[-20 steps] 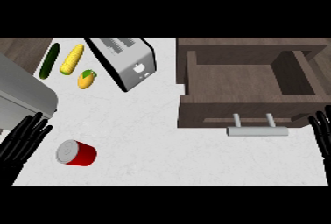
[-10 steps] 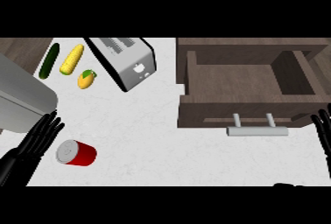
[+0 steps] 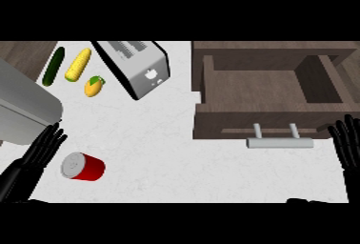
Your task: Pick up the can, place it into the drawer and close the drawer
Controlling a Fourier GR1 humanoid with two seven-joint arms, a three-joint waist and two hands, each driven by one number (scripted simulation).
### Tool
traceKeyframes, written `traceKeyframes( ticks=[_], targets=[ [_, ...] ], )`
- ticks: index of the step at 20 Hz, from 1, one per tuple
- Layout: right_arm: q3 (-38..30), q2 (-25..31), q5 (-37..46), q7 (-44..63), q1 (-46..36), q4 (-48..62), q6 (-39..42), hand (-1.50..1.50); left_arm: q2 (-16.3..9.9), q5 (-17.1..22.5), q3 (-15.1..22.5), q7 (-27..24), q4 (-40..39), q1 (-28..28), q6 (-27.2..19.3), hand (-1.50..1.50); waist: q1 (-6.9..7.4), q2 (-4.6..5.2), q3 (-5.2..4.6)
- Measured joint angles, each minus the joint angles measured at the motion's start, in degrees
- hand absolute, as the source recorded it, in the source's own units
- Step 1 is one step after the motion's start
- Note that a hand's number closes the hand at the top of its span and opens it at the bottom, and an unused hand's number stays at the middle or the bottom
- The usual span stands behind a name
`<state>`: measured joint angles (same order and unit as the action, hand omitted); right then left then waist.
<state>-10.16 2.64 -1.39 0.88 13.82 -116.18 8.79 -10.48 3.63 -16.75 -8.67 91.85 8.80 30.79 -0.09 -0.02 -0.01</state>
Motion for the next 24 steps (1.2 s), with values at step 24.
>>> traceKeyframes(
  ticks=[24],
  targets=[
    [-3.6, 0.1, -2.3, 3.1, 0.2, -4.1, 2.5, -1.5, -3.8, -9.9, -1.3, -21.6, -27.9, -4.8, -0.9, -1.5, -0.06, 0.0, 0.01]
  ],
)
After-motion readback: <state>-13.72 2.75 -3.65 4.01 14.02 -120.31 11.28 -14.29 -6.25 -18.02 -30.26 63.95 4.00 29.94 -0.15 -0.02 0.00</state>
